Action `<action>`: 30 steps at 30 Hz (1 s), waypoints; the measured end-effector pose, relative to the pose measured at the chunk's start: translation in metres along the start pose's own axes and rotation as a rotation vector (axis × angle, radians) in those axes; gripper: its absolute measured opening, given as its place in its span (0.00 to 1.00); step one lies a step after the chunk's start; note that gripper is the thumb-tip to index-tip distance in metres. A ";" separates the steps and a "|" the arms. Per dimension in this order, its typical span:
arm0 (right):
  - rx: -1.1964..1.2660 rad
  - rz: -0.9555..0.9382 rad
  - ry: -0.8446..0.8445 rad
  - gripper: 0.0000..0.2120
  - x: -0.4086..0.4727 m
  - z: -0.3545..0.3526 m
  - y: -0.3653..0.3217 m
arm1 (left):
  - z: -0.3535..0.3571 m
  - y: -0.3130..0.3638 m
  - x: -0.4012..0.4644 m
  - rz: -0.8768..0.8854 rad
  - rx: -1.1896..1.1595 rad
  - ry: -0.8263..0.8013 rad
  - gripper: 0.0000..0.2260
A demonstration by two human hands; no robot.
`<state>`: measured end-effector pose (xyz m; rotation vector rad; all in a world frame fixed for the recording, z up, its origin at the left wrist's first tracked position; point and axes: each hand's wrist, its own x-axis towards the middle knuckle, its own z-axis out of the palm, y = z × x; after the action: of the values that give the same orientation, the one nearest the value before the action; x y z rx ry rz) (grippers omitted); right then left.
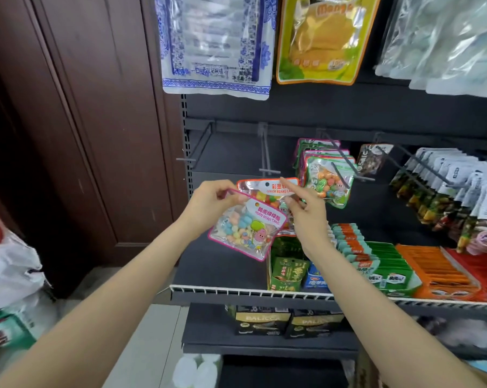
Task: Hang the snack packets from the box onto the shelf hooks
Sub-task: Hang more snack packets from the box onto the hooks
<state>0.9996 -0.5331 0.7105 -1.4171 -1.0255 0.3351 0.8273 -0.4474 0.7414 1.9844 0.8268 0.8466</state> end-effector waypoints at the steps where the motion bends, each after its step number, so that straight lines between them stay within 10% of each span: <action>1: -0.004 0.010 0.006 0.20 0.002 0.003 0.001 | -0.001 -0.001 0.002 -0.005 -0.005 0.003 0.06; 30: -0.201 -0.082 0.084 0.18 0.012 0.015 0.002 | -0.006 -0.010 0.021 -0.032 0.057 -0.030 0.04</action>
<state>0.9955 -0.5142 0.7110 -1.5503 -1.0670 0.1137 0.8317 -0.4237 0.7410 2.0233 0.8716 0.7814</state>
